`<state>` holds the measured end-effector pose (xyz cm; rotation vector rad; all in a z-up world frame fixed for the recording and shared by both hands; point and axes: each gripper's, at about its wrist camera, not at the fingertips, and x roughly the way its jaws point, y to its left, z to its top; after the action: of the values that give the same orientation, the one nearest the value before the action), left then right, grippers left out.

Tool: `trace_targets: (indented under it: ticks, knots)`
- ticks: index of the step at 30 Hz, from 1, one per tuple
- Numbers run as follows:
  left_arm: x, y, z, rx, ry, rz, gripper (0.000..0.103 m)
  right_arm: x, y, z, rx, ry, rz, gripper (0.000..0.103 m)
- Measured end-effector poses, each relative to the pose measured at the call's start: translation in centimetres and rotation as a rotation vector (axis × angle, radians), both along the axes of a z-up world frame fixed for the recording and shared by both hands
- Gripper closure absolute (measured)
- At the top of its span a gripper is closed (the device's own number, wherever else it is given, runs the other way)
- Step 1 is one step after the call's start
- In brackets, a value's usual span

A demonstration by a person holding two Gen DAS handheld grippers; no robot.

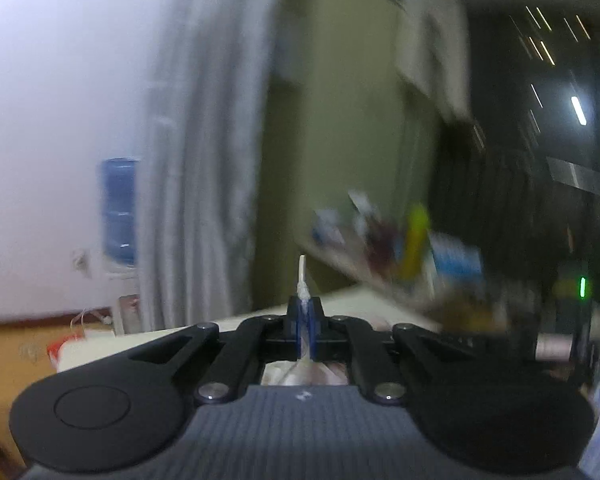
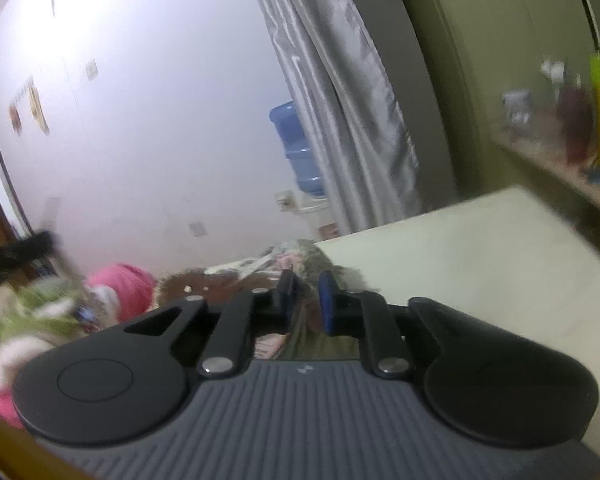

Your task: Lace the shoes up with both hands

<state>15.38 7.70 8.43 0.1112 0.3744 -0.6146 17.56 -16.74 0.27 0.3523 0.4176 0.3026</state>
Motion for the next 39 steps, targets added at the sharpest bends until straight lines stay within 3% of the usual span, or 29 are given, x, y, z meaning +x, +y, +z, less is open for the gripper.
trace_targets:
  ticks: [5,11,15,23,39]
  knots:
    - [2.3,-6.2,-1.1,0.232,0.069,-0.078,0.099,0.2,-1.3,-1.1,0.122,0.007,0.022,0.091]
    - [3.5,-8.8,-3.8,0.381,0.113,-0.098,0.099,0.2,-2.2,-2.1,0.21,0.008,0.026,0.087]
    - [3.9,-9.1,-3.9,0.409,0.145,-0.084,0.099,0.4,-2.8,-2.7,0.25,0.018,0.03,0.08]
    - [5.8,-10.6,-4.5,0.463,0.195,-0.097,0.099,0.0,-3.0,-3.0,0.239,-0.004,0.027,0.078]
    - [5.6,-11.7,-5.0,0.547,0.126,-0.138,0.099,0.2,-3.5,-3.4,0.26,0.0,0.038,0.077]
